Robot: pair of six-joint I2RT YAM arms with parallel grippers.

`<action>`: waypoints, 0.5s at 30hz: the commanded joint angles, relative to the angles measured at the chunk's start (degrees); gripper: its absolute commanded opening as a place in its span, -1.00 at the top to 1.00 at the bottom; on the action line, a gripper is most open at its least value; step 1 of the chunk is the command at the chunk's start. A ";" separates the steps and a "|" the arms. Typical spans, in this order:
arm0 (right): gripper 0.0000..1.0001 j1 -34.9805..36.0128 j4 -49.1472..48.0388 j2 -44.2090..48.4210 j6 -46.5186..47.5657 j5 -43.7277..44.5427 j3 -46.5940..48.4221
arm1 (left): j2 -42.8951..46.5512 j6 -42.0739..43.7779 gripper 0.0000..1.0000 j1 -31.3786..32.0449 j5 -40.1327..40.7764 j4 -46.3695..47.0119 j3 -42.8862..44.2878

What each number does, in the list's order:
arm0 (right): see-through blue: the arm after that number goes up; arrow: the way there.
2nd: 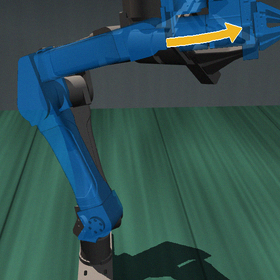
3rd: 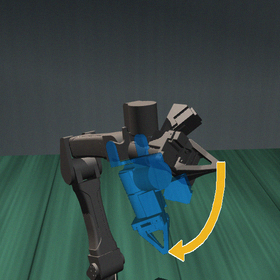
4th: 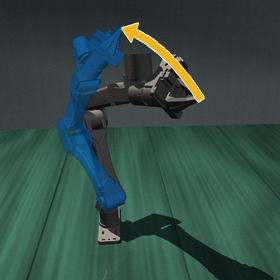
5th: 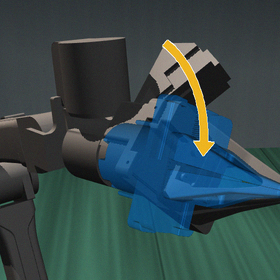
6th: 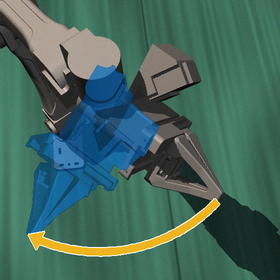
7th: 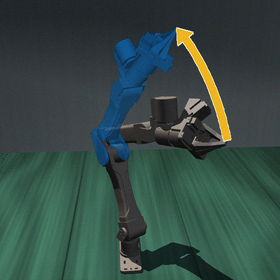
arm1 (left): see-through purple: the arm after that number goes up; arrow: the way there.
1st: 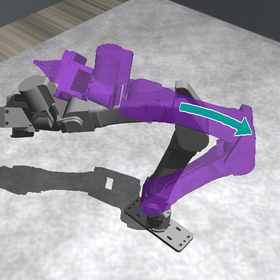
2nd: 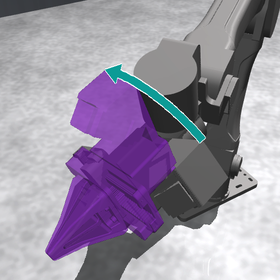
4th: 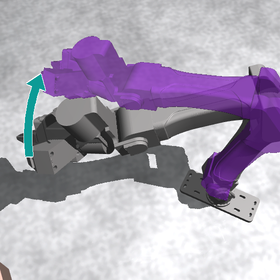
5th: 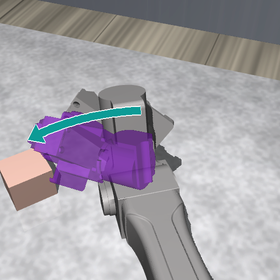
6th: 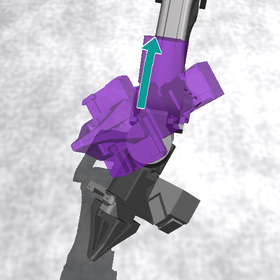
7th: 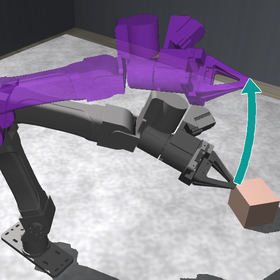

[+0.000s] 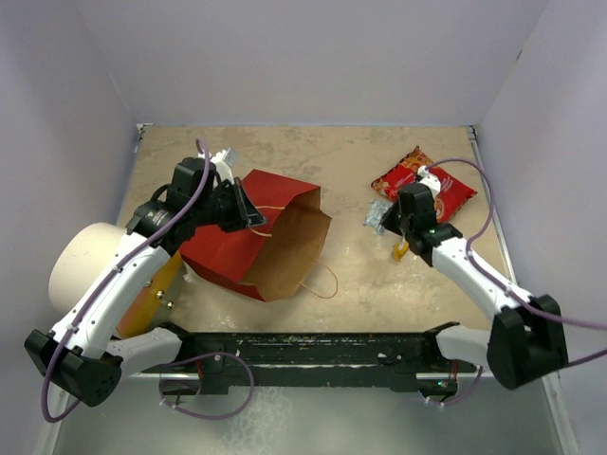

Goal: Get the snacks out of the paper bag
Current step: Place the snack at the center of the board.

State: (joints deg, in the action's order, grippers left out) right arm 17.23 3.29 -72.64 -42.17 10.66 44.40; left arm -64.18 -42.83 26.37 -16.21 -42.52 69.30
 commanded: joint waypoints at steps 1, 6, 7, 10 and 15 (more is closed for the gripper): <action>1.00 -1.83 -12.42 -6.99 -4.28 -10.37 4.36 | 1.45 -0.78 1.00 -0.18 0.34 0.93 2.20; 1.00 -3.22 -18.01 -13.84 -8.94 -11.40 5.89 | 1.45 -1.20 1.00 -0.18 -0.13 0.73 2.09; 1.00 -3.47 -18.50 -15.56 -9.61 -11.71 6.14 | 1.48 -1.20 1.00 -0.18 -0.07 0.57 2.07; 1.00 -3.72 -19.96 -18.80 -10.72 -10.54 6.27 | 1.92 -1.14 1.00 -0.18 0.16 0.04 2.07; 1.00 -5.58 -22.68 -22.78 -10.53 -10.70 5.85 | 2.23 -0.78 1.00 -0.18 0.21 -1.24 2.42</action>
State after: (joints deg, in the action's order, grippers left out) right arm 13.06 -14.59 -94.17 -51.31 0.43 48.62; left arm -63.51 -43.51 26.37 -16.23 -43.33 69.30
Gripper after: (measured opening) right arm 0.015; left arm 0.006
